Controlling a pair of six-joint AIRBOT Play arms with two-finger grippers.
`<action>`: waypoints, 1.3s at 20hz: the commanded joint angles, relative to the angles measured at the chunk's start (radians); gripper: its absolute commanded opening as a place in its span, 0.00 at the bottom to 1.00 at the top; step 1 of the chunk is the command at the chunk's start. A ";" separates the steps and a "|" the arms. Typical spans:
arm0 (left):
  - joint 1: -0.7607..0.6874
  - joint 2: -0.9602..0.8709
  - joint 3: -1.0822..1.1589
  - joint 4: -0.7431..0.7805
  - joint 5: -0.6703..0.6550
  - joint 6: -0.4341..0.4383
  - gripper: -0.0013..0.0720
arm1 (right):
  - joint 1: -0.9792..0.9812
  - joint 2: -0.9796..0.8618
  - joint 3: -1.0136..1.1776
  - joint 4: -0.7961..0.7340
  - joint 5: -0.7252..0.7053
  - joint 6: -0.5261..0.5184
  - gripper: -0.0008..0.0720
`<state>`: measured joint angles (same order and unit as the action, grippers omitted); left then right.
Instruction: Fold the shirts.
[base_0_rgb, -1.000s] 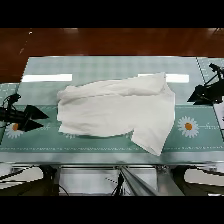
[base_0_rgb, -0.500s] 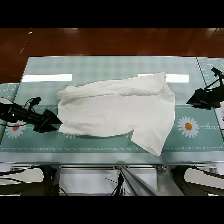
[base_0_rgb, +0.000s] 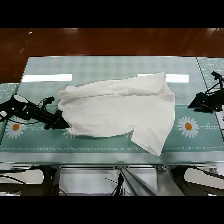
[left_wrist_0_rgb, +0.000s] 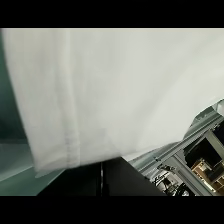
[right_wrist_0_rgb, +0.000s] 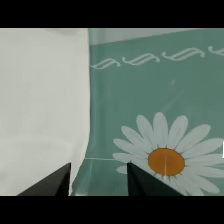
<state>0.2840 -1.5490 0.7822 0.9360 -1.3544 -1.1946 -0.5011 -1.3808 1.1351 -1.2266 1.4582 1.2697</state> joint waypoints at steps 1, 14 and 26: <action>0.007 0.000 -0.001 0.006 -0.021 0.006 0.04 | -0.060 0.028 -0.105 -0.015 -0.014 -0.001 0.63; 0.009 0.031 0.000 -0.087 -0.036 0.089 0.04 | 0.119 0.036 -0.447 0.275 -0.322 -0.023 0.54; 0.010 0.671 0.486 -0.154 0.106 0.064 0.04 | 0.149 0.455 0.132 0.424 -0.258 -0.109 0.05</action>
<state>0.2924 -1.0946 1.1053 0.8059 -1.3605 -1.1133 -0.3550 -1.0824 1.0801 -0.8463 1.2892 1.1706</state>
